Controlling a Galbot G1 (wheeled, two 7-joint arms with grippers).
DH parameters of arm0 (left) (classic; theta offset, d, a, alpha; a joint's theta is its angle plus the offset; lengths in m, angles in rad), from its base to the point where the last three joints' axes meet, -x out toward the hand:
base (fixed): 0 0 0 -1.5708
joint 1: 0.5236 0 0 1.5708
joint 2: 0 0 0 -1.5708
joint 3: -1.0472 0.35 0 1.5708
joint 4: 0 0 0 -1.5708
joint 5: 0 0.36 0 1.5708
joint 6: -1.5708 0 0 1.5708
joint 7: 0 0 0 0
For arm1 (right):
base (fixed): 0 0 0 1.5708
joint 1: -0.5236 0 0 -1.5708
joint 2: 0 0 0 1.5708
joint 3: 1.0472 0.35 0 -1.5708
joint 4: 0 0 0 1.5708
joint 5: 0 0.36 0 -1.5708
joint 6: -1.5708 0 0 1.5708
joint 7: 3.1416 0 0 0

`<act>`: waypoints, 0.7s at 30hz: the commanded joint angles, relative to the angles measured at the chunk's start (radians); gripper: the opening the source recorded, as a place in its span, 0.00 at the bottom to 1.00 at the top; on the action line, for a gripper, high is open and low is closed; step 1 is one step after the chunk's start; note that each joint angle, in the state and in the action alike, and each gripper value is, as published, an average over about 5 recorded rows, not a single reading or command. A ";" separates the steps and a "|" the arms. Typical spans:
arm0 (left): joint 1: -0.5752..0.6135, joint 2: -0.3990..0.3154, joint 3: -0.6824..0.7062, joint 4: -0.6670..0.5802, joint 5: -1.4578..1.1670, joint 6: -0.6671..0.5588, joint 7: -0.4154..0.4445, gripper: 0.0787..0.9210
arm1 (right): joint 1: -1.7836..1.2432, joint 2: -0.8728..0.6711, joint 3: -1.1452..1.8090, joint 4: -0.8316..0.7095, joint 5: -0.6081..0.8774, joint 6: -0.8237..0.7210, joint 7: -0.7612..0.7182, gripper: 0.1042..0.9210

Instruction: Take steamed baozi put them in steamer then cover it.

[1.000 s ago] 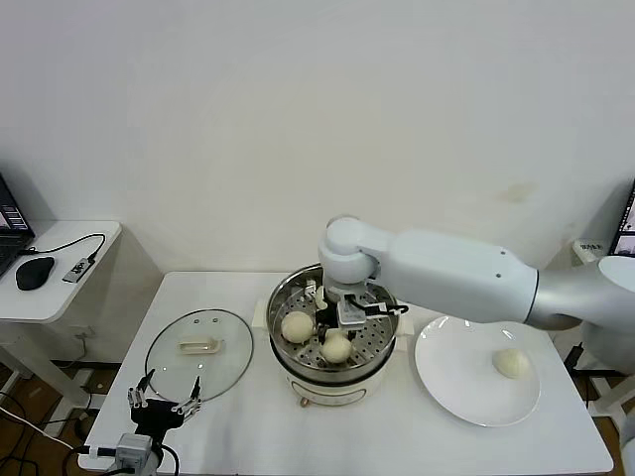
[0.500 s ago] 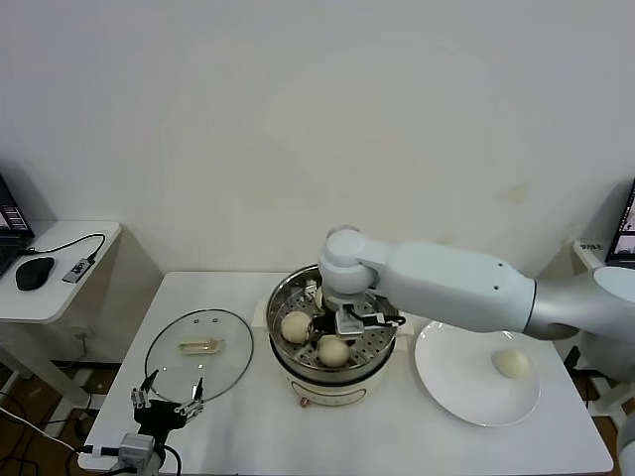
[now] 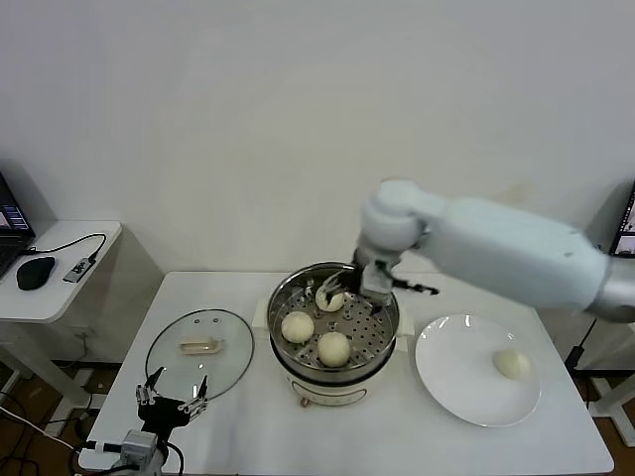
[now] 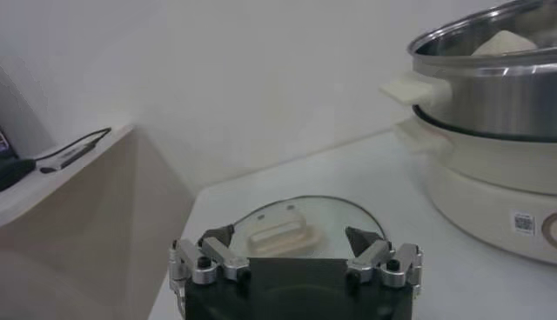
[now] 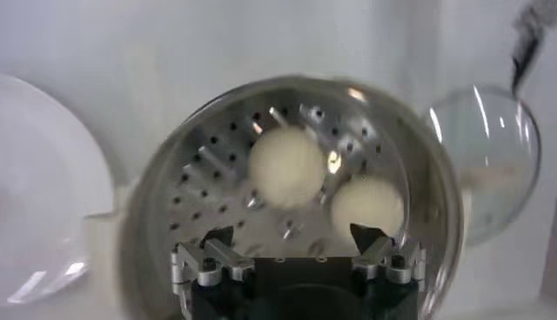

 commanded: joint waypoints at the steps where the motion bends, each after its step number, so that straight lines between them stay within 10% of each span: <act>1: 0.000 0.001 0.003 0.000 -0.007 0.005 0.003 0.88 | 0.091 -0.323 -0.059 -0.036 0.297 -0.470 -0.016 0.88; 10: 0.014 0.004 0.007 -0.006 -0.013 0.009 0.002 0.88 | -0.228 -0.429 0.172 -0.118 0.125 -0.659 -0.042 0.88; 21: 0.019 0.011 0.002 0.021 -0.014 0.012 0.003 0.88 | -0.549 -0.394 0.374 -0.271 -0.114 -0.520 -0.002 0.88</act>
